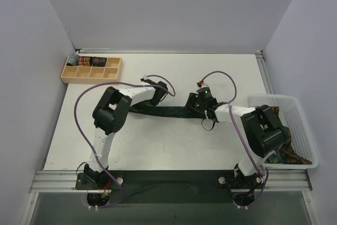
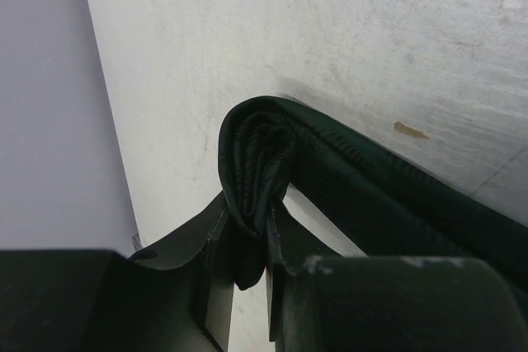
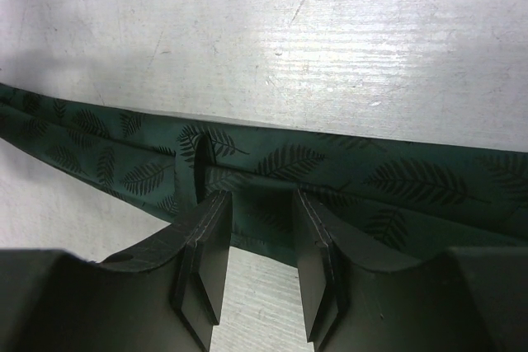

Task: Roll the ties
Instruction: Roll the tie

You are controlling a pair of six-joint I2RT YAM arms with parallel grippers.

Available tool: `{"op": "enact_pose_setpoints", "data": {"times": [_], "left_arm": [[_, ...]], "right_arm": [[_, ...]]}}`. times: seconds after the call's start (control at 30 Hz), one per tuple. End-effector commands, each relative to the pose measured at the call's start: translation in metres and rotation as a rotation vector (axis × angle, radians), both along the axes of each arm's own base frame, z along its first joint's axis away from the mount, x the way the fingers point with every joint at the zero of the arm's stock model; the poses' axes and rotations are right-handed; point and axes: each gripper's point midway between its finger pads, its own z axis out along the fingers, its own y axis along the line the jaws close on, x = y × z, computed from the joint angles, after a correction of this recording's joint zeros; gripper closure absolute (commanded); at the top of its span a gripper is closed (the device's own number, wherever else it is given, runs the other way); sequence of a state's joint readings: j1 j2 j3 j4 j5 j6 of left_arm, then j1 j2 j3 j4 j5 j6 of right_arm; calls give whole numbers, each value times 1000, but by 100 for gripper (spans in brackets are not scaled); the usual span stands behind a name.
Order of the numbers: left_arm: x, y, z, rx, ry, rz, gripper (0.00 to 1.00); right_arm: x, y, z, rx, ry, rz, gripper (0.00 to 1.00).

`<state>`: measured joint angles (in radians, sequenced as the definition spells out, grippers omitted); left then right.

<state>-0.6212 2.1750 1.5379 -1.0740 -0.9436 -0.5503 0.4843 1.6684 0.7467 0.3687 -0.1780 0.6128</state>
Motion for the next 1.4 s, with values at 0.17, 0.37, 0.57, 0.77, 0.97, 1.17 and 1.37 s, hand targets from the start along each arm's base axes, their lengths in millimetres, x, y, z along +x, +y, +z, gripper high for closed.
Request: {"op": "enact_pose_setpoints", "data": {"times": [0.17, 0.37, 0.57, 0.77, 0.97, 1.17, 1.37], "left_arm": [[13, -4, -2, 55, -6, -25, 85], [14, -19, 1, -10, -8, -48, 75], [17, -30, 9, -83, -6, -62, 63], [13, -30, 5, -89, 18, -68, 54], [13, -37, 9, -139, 23, -77, 52], [17, -45, 31, -213, -19, -84, 49], [20, -51, 42, -268, -38, -82, 44]], "right_arm": [[-4, -1, -11, -16, 40, 18, 64], [-4, -1, -13, -18, 42, 21, 64], [-2, 1, -11, -12, 40, 22, 64], [-1, 1, -12, -13, 43, 21, 64], [-1, 2, -12, -13, 43, 23, 64], [0, 1, -11, -16, 40, 21, 65], [1, 1, -9, -18, 40, 23, 64]]}}
